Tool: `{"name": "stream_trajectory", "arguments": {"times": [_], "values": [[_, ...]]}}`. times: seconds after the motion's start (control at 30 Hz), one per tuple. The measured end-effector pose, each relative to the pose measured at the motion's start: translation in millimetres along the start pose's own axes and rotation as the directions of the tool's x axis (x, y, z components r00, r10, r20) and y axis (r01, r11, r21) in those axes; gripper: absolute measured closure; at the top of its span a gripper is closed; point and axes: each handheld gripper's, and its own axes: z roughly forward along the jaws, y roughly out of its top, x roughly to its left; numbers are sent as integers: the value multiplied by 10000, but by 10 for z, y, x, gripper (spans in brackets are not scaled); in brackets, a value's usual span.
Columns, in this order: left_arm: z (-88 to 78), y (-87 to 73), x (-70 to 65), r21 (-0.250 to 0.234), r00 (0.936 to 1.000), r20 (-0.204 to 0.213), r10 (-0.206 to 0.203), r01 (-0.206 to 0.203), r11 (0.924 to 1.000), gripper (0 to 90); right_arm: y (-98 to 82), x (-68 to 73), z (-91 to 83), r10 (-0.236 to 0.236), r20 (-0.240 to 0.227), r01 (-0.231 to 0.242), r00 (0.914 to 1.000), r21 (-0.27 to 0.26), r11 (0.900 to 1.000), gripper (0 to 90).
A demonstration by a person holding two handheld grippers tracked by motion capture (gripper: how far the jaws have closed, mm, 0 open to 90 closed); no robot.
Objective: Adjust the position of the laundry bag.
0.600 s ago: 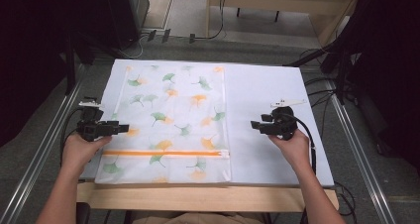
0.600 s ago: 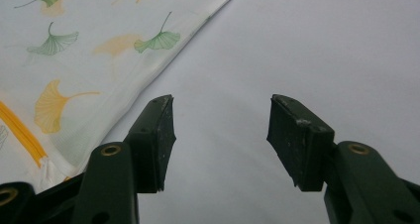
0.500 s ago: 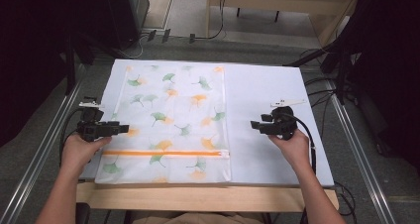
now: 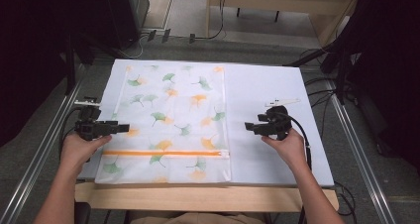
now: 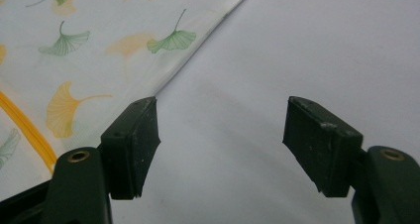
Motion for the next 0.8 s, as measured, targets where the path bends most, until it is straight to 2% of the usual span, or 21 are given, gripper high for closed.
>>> {"name": "stream_trajectory", "arguments": {"times": [0.07, 0.13, 0.2, 0.23, 0.27, 0.4, 0.5, 0.8], "values": [[-4, 4, -16, -21, 9997, -208, 96, -97, 10000, 315, -1, 27, 5, -371, 48, 371, 9993, 104, 9993, 323], [-13, 4, -1, 45, 9993, -373, 27, -26, 10000, 353, -4, 39, 6, -488, 76, 487, 9988, 155, 9987, 339], [-15, 3, 7, 27, 9995, -315, 12, -11, 10000, 365, -8, 40, 4, -467, 75, 466, 9989, 138, 9988, 352], [-20, 4, 9, 3, 10000, -91, 38, -38, 10000, 362, -13, 38, -5, -375, 134, 374, 9992, 129, 9992, 363], [-21, 4, 5, -31, 9999, -84, 98, -98, 9999, 357, -15, 38, -15, -338, 186, 335, 9993, 149, 9993, 372], [-18, 10, -21, 4, 9995, -318, 92, -92, 10000, 352, -20, 14, -35, -173, 186, 173, 9997, 42, 9998, 412], [-20, -1, -21, 78, 9993, -361, 120, -118, 9999, 353, -21, 21, -36, -141, 213, 136, 9997, 211, 9997, 424], [-20, -20, -8, 253, 9987, -501, 43, -31, 9997, 378, -3, 36, -16, -193, 282, 187, 9994, 233, 9996, 437]]}}
